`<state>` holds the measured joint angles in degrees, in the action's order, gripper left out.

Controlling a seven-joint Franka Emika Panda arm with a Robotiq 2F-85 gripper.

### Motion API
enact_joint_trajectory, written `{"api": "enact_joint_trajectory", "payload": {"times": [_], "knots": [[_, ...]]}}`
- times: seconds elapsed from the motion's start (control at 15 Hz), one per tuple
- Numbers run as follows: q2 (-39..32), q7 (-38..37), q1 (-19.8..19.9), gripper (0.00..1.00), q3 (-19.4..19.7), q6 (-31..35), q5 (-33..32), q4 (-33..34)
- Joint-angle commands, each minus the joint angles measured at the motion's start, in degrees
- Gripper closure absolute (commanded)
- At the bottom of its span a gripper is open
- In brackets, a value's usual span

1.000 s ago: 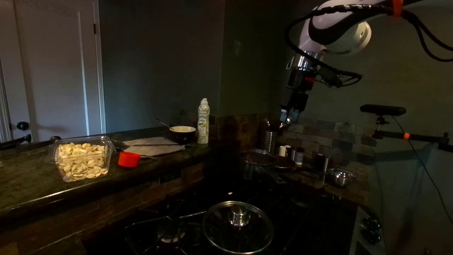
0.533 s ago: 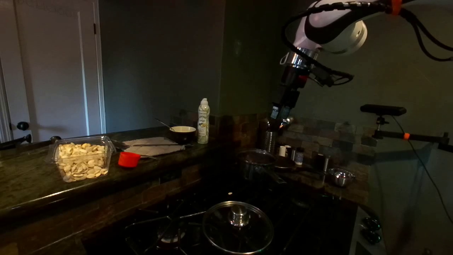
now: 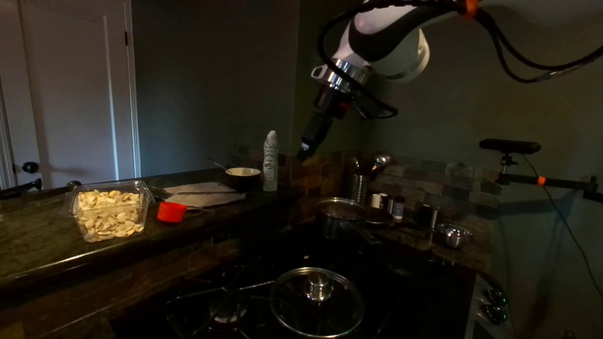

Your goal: Put the measuring cup in the silver pot on the right.

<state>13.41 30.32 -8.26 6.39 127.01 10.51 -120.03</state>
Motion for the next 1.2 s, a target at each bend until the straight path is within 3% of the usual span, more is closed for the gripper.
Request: {"api": "enact_joint_trajectory", "payload": {"times": [0.0,0.2,0.27,0.67,0.93,1.13], "knots": [[-10.16,12.1,-1.21,0.0,-0.73,-1.76,6.35,10.81],[-16.82,18.88,0.35,0.0,-3.27,-4.08,11.8,18.48],[-12.08,14.73,1.34,0.0,-4.27,-0.67,8.35,12.41],[-17.59,18.06,2.02,0.0,-5.97,-0.48,10.79,18.08],[-23.94,19.43,1.05,0.0,-10.76,2.12,10.41,22.29],[-29.36,20.66,0.49,0.0,-14.06,4.56,6.63,26.04]]}}
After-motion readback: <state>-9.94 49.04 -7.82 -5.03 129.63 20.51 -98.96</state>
